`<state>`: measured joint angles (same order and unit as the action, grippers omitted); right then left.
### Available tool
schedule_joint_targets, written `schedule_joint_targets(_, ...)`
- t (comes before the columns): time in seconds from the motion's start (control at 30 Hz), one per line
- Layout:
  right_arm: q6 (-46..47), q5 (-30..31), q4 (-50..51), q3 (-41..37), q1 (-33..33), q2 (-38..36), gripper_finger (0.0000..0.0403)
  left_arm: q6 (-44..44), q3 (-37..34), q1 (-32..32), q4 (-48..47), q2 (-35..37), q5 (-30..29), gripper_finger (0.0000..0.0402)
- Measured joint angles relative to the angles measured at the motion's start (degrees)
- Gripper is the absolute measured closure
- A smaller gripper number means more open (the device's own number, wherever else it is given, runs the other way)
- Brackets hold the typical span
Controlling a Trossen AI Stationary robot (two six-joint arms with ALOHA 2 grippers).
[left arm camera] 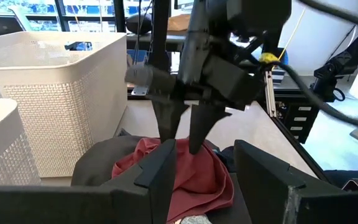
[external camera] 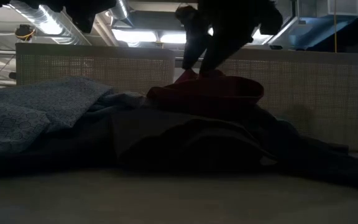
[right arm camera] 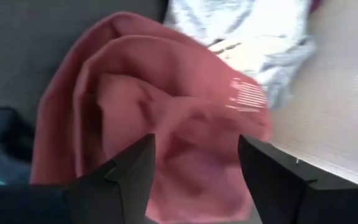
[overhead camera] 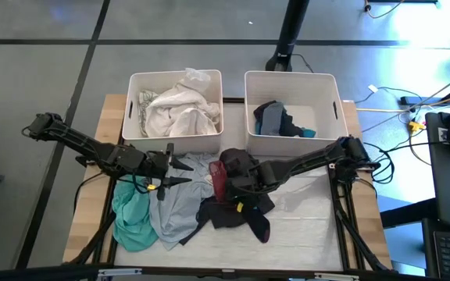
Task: Sort clothes
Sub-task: Put the red underwear into the right white bin
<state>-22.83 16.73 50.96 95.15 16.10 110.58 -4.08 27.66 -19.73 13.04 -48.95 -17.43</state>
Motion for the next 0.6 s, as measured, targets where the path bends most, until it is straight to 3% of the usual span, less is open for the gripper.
schedule_joint_targets(0.17,0.1,-4.16,-0.19,0.0,0.0,1.34,0.0173,0.01,0.0,0.0,0.01,0.0,0.0,0.0249)
schedule_joint_targets(0.5,0.03,-4.51,-2.58,-0.15,0.01,4.71,0.0173,0.02,0.0,0.0,-0.15,0.0,0.0,0.0249)
schedule_joint_targets(0.6,-1.94,-7.03,-2.68,-0.13,0.07,4.79,0.0173,0.02,0.0,0.0,-0.12,0.0,-0.01,0.0249)
